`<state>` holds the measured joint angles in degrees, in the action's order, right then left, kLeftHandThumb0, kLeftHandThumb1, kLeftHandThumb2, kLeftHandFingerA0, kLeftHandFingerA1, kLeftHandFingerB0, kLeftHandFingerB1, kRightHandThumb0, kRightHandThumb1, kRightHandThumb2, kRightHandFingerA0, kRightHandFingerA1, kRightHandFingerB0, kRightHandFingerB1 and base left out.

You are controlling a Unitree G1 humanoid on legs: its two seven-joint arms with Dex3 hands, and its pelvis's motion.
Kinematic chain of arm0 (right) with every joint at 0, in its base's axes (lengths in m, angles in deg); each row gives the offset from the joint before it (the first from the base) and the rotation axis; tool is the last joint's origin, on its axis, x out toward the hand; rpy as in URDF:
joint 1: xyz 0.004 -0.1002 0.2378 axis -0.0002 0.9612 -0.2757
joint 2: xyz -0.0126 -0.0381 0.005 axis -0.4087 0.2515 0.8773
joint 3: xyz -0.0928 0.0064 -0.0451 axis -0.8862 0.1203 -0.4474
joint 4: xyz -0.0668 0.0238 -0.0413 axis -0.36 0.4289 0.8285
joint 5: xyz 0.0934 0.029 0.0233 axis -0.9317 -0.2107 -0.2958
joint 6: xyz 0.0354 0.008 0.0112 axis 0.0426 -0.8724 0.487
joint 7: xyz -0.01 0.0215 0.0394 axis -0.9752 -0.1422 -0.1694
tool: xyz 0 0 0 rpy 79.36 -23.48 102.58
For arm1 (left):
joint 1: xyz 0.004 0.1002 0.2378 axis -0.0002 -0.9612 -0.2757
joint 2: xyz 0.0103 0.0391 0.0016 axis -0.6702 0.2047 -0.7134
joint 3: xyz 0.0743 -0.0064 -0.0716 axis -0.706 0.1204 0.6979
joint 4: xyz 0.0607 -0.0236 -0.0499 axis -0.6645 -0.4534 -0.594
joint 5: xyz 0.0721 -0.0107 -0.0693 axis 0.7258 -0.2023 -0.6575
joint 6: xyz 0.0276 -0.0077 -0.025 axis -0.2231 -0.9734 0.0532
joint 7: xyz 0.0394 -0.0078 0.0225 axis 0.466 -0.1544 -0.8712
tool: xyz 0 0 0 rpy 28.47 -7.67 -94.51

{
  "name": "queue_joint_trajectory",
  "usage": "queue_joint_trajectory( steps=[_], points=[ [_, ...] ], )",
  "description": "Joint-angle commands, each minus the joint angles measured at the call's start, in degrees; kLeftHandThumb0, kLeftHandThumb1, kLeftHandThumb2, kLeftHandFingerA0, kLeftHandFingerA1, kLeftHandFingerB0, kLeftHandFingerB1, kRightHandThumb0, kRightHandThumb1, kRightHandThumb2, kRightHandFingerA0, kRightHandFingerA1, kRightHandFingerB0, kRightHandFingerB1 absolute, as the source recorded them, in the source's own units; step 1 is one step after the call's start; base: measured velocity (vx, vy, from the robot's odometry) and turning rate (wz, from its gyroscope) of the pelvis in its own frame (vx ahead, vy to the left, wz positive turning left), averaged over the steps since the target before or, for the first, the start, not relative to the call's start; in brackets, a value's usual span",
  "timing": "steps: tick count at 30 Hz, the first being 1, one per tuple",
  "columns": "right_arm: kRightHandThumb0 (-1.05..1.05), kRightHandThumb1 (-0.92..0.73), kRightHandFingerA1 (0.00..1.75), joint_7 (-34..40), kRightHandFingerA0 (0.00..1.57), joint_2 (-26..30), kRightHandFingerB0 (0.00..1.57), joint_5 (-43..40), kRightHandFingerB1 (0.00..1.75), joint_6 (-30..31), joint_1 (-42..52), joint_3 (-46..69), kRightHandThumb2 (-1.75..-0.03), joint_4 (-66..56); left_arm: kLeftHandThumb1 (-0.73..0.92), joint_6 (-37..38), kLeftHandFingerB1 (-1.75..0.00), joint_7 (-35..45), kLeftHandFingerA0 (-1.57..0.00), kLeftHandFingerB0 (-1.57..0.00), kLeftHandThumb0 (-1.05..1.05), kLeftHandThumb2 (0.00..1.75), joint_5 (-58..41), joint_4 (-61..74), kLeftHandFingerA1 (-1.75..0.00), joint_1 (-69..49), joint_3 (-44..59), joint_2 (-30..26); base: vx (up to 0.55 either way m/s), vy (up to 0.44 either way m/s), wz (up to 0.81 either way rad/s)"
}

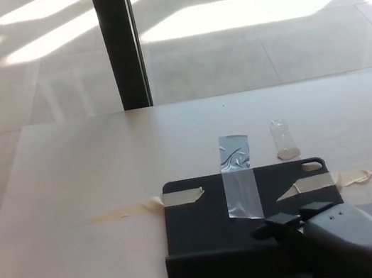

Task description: The robot uses its right hand to open a folded tablet cover kept in the middle of the desk

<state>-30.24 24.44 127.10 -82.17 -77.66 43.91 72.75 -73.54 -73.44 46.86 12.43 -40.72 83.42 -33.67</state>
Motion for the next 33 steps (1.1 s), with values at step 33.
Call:
queue_joint_trajectory(
  steps=[33],
  points=[
    [-0.85, -0.92, 0.72, -6.4, 0.77, -5.79, 0.42, -23.23, 0.39, 2.26, 48.54, 16.85, -0.72, -25.5, 0.92, -2.12, -0.65, -0.08, -0.75, -0.49, -0.87, 0.76, -3.17, -0.74, -0.77, 2.81, 0.8, -3.86, 0.0, 0.0, 0.0]
  ],
)
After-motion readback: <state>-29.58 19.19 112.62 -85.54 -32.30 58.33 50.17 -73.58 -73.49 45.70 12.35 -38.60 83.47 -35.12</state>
